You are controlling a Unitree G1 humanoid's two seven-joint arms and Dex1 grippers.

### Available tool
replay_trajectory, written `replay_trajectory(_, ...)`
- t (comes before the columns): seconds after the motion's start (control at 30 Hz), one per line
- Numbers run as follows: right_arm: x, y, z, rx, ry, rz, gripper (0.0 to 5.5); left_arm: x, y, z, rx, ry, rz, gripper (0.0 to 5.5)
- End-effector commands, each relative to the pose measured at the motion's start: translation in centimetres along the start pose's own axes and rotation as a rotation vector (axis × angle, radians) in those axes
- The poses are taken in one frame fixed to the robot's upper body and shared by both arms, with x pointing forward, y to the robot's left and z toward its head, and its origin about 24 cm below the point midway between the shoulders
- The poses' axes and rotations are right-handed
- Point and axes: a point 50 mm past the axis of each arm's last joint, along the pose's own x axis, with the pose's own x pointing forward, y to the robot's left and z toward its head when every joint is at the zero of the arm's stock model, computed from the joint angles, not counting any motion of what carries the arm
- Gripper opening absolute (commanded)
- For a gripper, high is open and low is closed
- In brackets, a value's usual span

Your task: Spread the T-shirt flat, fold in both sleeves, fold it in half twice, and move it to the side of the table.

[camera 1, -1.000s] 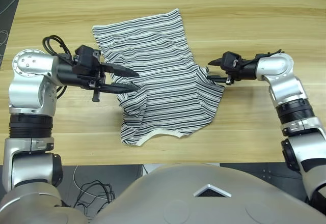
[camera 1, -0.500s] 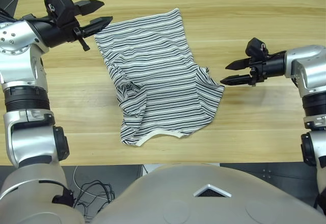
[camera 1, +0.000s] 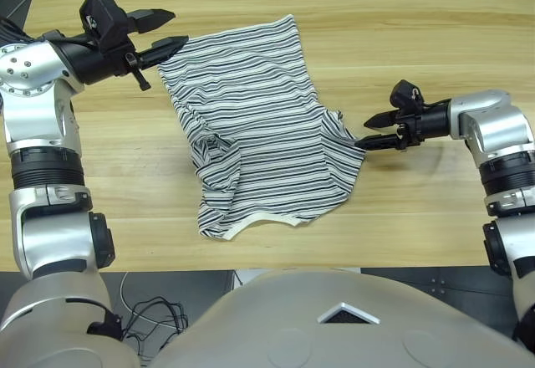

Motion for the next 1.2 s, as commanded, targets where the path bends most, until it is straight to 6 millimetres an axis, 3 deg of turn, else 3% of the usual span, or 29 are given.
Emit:
replay_trajectory(0.03,0.6,1.1,-2.2,0.045,0.087,0.052,3.05,0.3,-0.4,-0.1,0.000,0.010,-0.024,1.75)
replay_trajectory(0.53,0.6,1.2,-2.5,0.041,0.118,0.016,0.17,0.6,-0.7,-0.1,0.002,0.003,-0.047,1.75)
replay_trajectory(0.73,0.4,1.3,-1.5,-0.018,0.104,0.015,0.13,0.6,-0.6,-0.1,0.008,0.009,-0.050,1.75)
replay_trajectory(1.0,-0.7,3.0,3.6,-0.232,-0.001,-0.013,0.13,0.5,-0.5,-0.2,0.011,0.008,-0.060,1.75)
replay_trajectory(1.2,-0.8,4.1,4.3,-0.288,0.002,-0.011,0.13,0.5,-0.6,-0.1,0.018,0.005,-0.078,1.75)
